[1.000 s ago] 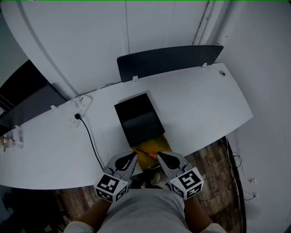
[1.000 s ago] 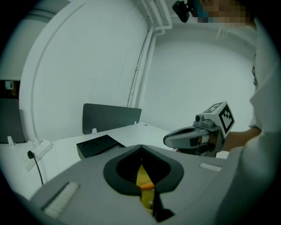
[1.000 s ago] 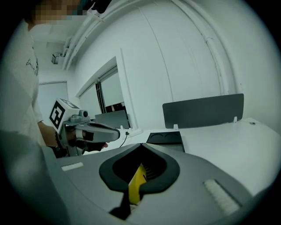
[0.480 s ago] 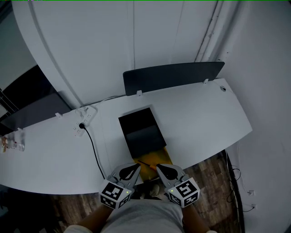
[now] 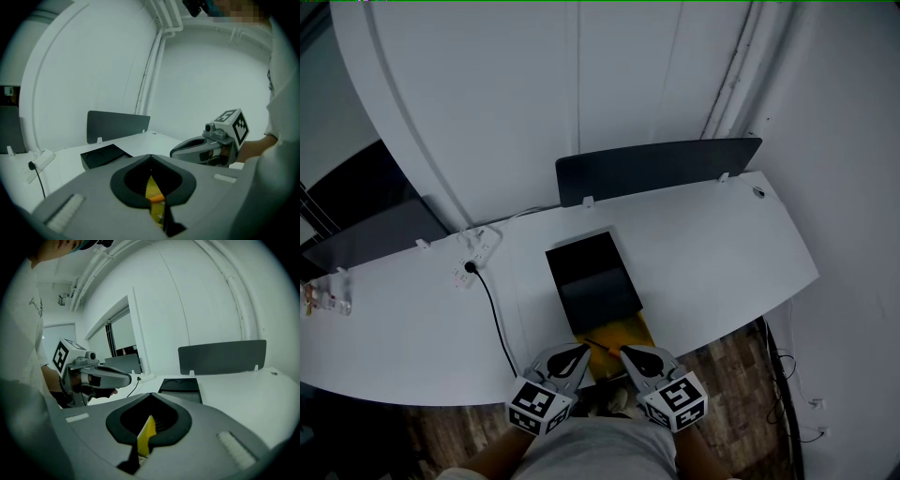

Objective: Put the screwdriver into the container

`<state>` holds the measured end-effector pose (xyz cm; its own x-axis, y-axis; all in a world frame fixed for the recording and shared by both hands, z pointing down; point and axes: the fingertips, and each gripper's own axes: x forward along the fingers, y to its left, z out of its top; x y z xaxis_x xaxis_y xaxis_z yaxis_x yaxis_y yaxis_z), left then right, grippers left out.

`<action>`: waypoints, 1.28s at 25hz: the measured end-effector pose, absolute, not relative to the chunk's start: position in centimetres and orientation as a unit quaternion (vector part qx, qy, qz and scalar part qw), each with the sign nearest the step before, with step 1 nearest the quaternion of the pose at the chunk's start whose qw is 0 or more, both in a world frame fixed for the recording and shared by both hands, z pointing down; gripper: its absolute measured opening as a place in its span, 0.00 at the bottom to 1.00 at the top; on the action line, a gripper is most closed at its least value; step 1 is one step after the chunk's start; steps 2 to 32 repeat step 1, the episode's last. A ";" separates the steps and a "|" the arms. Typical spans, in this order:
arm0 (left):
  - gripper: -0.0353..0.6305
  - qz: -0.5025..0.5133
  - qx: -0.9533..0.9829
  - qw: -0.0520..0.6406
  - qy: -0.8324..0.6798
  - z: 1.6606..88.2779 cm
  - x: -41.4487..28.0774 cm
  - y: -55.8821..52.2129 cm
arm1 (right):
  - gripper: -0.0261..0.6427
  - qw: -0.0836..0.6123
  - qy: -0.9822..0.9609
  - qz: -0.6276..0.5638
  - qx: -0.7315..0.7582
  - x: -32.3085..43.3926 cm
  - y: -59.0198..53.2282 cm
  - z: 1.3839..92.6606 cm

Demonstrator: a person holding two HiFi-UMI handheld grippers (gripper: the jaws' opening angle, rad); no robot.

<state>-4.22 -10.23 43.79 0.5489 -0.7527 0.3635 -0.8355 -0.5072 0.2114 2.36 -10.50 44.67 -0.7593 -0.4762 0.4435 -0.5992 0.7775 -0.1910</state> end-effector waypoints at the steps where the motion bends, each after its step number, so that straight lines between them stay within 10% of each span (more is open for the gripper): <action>1: 0.06 0.113 0.860 0.184 -0.462 43.8 -4.3 -10.2 | 0.06 0.190 -0.923 0.163 0.292 2.4 -10.5 44.7; 32: 0.06 0.113 0.860 0.184 -0.462 43.8 -4.3 -10.2 | 0.06 0.190 -0.923 0.163 0.292 2.4 -10.5 44.7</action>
